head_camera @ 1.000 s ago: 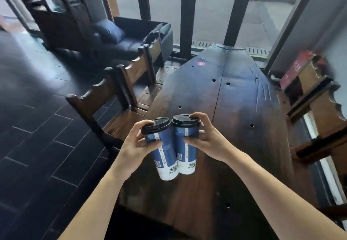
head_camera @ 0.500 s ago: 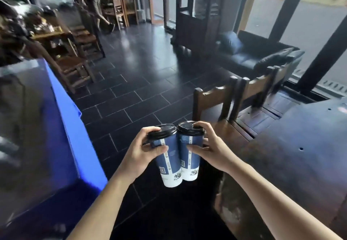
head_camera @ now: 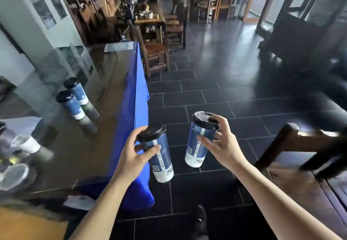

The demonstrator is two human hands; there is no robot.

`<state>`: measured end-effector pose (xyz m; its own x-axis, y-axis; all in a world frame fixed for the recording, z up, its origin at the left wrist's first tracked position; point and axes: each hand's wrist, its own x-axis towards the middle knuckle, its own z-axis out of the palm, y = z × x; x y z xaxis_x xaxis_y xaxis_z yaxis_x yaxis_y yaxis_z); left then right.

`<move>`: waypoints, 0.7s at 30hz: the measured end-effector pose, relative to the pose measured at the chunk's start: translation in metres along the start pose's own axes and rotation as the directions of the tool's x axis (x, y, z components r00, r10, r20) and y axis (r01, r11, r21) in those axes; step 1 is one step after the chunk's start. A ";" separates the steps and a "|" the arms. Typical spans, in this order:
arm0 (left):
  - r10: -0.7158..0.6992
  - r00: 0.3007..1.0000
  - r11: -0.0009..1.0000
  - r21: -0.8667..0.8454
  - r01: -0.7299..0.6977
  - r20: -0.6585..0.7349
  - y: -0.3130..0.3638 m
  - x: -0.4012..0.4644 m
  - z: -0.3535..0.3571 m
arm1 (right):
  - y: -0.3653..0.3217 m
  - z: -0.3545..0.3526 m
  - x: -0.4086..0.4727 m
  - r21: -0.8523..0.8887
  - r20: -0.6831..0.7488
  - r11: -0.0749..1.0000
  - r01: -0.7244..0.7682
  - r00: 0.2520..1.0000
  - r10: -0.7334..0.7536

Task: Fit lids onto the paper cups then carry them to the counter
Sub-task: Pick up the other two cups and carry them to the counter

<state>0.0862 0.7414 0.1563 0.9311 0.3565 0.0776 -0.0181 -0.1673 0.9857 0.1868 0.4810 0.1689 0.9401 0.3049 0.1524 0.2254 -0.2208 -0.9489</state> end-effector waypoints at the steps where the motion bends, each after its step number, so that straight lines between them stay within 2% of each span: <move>1: 0.009 1.000 1.000 0.011 -0.009 -0.023 -0.001 0.013 0.001 | 0.004 0.001 0.018 0.007 0.010 1.000 0.012 1.000 -0.012; 10: 0.016 0.980 0.999 0.034 -0.009 -0.199 0.000 0.159 0.015 | 0.027 0.001 0.204 -0.057 0.194 0.994 0.095 0.978 -0.083; 14: 0.001 0.966 1.000 0.023 0.005 -0.257 -0.010 0.210 0.012 | 0.034 0.019 0.265 -0.043 0.236 0.997 0.068 0.970 -0.056; 21: -0.023 0.968 0.998 0.056 0.038 -0.250 -0.036 0.331 -0.009 | 0.048 0.062 0.379 -0.026 0.260 0.997 0.066 0.964 -0.057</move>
<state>0.3917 0.8740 0.1476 0.8108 0.5783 0.0899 0.0375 -0.2045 0.9781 0.5380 0.6440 0.1642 0.8267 0.5475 0.1295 0.2939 -0.2240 -0.9292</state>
